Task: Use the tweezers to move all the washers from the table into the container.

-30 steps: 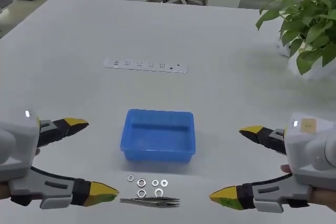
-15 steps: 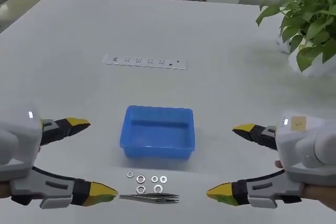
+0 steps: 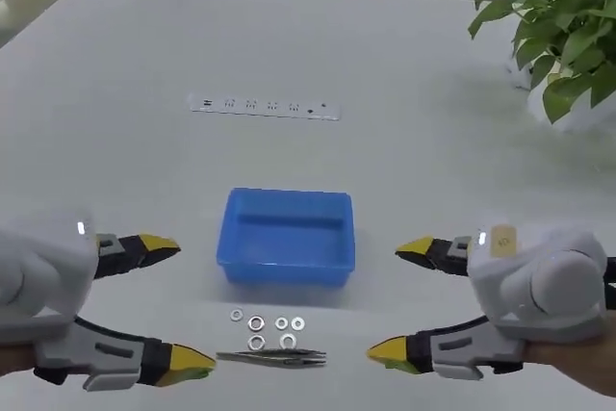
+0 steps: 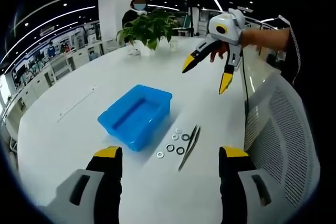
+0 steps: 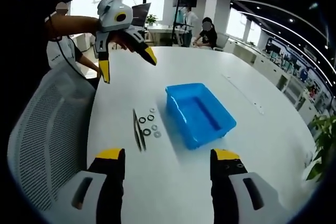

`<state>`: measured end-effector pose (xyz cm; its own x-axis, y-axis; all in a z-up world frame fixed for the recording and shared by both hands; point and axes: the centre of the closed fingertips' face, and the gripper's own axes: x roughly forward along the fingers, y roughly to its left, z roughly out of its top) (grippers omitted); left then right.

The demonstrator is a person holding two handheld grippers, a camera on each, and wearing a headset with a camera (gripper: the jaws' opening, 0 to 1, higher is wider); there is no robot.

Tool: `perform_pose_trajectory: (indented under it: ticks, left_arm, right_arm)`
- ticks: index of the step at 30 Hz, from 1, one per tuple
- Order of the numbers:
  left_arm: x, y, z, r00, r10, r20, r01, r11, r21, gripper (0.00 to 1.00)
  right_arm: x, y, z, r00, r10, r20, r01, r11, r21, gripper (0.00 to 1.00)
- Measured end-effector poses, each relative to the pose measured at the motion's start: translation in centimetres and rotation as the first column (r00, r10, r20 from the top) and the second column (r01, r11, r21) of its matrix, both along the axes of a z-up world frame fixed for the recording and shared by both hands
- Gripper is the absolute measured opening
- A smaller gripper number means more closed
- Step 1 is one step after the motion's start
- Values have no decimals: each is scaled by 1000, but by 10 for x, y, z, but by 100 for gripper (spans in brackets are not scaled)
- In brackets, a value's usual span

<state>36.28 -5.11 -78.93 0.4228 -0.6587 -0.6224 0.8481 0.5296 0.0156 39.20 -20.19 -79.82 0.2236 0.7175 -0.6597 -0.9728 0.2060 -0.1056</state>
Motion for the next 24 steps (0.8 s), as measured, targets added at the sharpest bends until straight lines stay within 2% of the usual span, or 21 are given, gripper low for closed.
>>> perform_pose_trajectory:
  ticks: [5,9,24]
  left_arm:
    - [-3,-2,-11,1000,-19,-11,20,999,25,75]
    - [-2,-4,-17,999,-32,0,32,999,42,67]
    - [-8,-11,-43,992,-124,-39,128,986,111,47]
  right_arm:
    - [-5,9,-8,999,45,-1,-45,999,-15,62]
    - [-9,18,-15,996,84,4,-84,996,-30,58]
    - [-21,45,-40,980,200,-9,-200,977,-76,42]
